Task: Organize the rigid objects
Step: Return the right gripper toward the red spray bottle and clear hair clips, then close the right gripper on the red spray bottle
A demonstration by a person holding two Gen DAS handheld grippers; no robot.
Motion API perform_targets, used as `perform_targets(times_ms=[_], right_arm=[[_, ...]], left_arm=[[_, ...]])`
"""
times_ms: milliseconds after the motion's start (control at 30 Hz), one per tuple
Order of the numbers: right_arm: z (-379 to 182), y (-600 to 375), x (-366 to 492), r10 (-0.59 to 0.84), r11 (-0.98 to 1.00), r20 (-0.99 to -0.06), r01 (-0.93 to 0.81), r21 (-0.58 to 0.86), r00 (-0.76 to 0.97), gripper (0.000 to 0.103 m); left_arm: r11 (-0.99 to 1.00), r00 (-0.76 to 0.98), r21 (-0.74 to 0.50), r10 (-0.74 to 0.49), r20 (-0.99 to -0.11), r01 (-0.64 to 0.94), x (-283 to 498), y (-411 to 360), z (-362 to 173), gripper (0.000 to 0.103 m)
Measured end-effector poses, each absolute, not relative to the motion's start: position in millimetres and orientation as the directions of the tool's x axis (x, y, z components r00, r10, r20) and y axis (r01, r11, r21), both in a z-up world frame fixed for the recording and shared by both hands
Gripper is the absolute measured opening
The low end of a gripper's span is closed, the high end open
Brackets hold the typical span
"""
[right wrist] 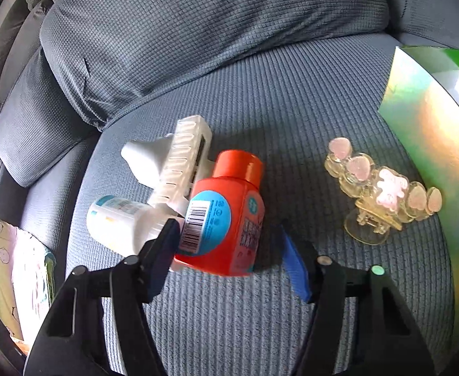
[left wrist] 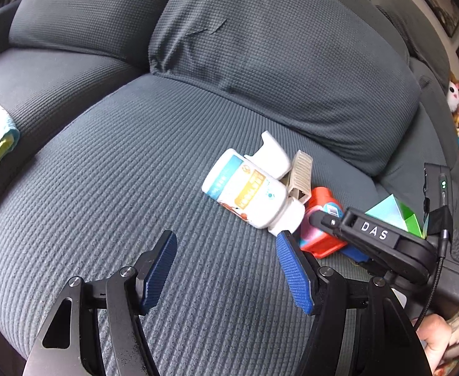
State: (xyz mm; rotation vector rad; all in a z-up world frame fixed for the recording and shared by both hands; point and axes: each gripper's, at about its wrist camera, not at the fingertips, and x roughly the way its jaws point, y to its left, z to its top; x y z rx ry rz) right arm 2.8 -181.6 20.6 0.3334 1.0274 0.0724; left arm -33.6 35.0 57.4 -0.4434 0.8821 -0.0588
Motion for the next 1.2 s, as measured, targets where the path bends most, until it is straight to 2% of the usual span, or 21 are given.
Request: perform_targets(times_ms=[133,433,600,900,967,1167,1200], right_arm=[[13,-189,0,0.209,0.944,-0.839,0.121,0.308,0.502,0.045],[23,-196,-32,0.229,0.938,-0.823,0.110,0.330,0.519,0.040],[23,-200,-57,0.307,0.917,-0.795,0.060,0.393,0.523,0.036],[14,-183,-69,0.380,0.899,-0.791,0.011,0.438,0.480,0.036],[17,-186,-68,0.357,0.908,-0.799,0.022,0.419,0.484,0.036],[28,-206,-69,0.259,0.936,-0.816,0.075,0.345,0.517,0.044],[29,-211,-69,0.254,0.936,-0.814,0.081,0.343,0.523,0.047]], left_arm=[[0.911,0.627,-0.393,-0.234,-0.743,-0.126,-31,32,55,0.067],[0.893,0.621,-0.421,-0.239,-0.746,-0.161,-30,40,53,0.067],[0.887,0.621,-0.431,-0.246,-0.745,-0.165,-33,43,53,0.067],[0.890,0.616,-0.426,-0.246,-0.749,-0.162,-32,41,53,0.067],[0.895,0.612,-0.416,-0.240,-0.754,-0.161,-31,40,53,0.067],[0.911,0.598,-0.391,-0.241,-0.765,-0.134,-29,30,51,0.067],[0.912,0.597,-0.390,-0.243,-0.764,-0.128,-29,28,51,0.067]])
